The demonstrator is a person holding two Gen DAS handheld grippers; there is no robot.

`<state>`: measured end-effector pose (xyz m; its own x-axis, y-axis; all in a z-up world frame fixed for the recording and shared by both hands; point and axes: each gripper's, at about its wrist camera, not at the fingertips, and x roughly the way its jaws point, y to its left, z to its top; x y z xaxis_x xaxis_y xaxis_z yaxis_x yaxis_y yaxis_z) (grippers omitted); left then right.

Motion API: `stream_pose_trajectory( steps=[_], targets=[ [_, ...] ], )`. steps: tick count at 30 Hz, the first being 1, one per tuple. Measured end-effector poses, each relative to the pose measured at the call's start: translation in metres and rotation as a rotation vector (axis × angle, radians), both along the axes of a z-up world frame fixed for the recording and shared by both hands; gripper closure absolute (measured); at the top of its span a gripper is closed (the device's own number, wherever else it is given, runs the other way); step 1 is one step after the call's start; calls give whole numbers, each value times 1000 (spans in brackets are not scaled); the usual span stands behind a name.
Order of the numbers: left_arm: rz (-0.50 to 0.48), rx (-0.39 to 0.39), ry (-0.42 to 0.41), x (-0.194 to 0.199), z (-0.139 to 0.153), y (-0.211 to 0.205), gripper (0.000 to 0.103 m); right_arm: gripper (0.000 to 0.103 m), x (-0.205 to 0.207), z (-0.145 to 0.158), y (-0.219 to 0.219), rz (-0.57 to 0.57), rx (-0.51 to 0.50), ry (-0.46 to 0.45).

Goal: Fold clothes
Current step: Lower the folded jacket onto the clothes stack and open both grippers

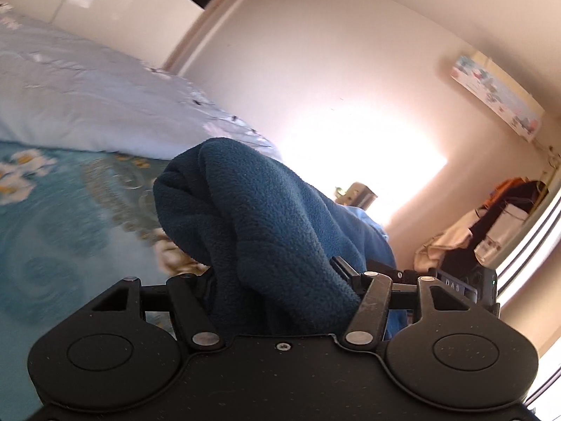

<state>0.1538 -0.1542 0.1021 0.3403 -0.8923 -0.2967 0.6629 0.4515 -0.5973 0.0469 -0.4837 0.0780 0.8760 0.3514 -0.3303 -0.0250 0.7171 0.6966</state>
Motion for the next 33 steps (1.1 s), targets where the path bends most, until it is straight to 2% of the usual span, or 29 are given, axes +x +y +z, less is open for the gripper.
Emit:
stream_pose_trajectory(
  steps=[6,13,17,22,25,29,33],
  targets=[
    [-88,-24,-37,15,29,-100,45,46,-3,49,-79,-77,-86,11],
    [-172,-71,-35,44,51,-213,45,46,7,105,-169,-140,-235,44],
    [-209,-92,-15,65,56,-271,45,45,24,128,-221,-155,-282,78],
    [-240,-119,-9,84,53,-331,46,45,53,147,-280,-168,-304,164],
    [-238,-138,2,91,39,-359,46,44,72,152,-303,-155,-349,203],
    [-224,-115,-6,95,6,-386,46,41,92,130,-329,-138,-353,238],
    [-224,-106,74,110,-32,-400,46,40,105,76,-356,-142,-272,322]
  ],
)
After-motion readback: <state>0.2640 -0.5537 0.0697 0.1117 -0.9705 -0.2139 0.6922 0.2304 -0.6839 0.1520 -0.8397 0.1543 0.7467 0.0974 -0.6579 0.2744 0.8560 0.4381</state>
